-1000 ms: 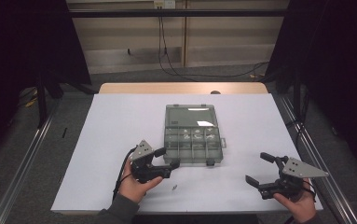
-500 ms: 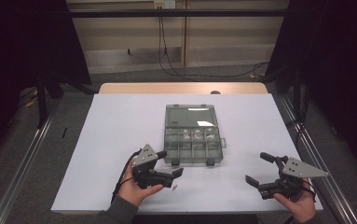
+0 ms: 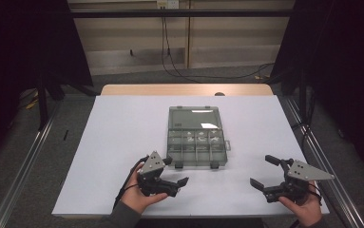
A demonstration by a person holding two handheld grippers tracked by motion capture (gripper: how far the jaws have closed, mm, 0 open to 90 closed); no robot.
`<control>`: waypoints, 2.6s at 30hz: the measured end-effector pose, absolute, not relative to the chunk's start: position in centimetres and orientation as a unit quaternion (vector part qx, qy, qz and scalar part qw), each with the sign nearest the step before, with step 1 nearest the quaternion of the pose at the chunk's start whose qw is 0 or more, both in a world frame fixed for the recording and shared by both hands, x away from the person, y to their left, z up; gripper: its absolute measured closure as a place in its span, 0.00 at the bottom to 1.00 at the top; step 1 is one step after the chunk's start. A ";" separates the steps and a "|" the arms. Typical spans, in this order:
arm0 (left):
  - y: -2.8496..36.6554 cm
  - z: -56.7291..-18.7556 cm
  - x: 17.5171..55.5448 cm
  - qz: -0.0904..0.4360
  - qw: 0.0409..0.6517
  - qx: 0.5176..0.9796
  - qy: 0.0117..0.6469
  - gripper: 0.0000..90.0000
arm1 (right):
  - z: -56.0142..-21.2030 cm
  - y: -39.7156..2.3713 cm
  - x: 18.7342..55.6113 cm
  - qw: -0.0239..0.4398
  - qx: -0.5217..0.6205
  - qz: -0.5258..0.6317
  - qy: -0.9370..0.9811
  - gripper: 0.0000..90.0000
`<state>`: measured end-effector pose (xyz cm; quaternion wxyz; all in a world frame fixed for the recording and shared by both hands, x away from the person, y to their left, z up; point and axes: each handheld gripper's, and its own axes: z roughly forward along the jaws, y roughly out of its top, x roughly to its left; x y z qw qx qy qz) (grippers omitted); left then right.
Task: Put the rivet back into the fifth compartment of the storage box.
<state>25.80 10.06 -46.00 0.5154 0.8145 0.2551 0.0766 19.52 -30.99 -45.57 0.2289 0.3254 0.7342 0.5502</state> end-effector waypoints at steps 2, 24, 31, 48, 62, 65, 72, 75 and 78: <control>10.0 -46.0 25.7 0.077 0.508 0.820 0.253 0.12 | -45.6 -31.0 19.5 0.230 0.324 0.550 0.735 0.02; 10.1 -46.5 24.6 0.059 0.464 0.849 0.246 0.40 | -45.5 -30.7 19.8 0.227 0.323 0.552 0.734 0.01; 10.3 -46.7 24.2 0.048 0.444 0.861 0.245 0.58 | -45.5 -30.5 20.2 0.227 0.319 0.553 0.736 0.01; 9.8 -47.7 23.9 0.029 0.406 0.882 0.236 0.82 | -45.5 -30.4 20.4 0.230 0.318 0.554 0.734 0.01; 9.6 -47.8 24.1 0.035 0.392 0.885 0.250 0.92 | -45.5 -30.3 20.3 0.228 0.319 0.553 0.736 0.01; 9.6 -47.8 24.1 0.033 0.393 0.884 0.250 0.92 | -45.5 -30.4 20.3 0.226 0.317 0.553 0.736 0.01; 9.7 -47.7 24.4 0.027 0.403 0.878 0.256 0.92 | -45.5 -30.4 20.3 0.224 0.317 0.552 0.738 0.01; 9.8 -47.4 24.4 0.030 0.406 0.876 0.260 0.92 | -45.5 -30.4 20.3 0.224 0.318 0.552 0.737 0.01; 9.9 -47.2 24.6 0.033 0.423 0.867 0.263 0.92 | -45.4 -30.5 20.2 0.224 0.319 0.552 0.737 0.01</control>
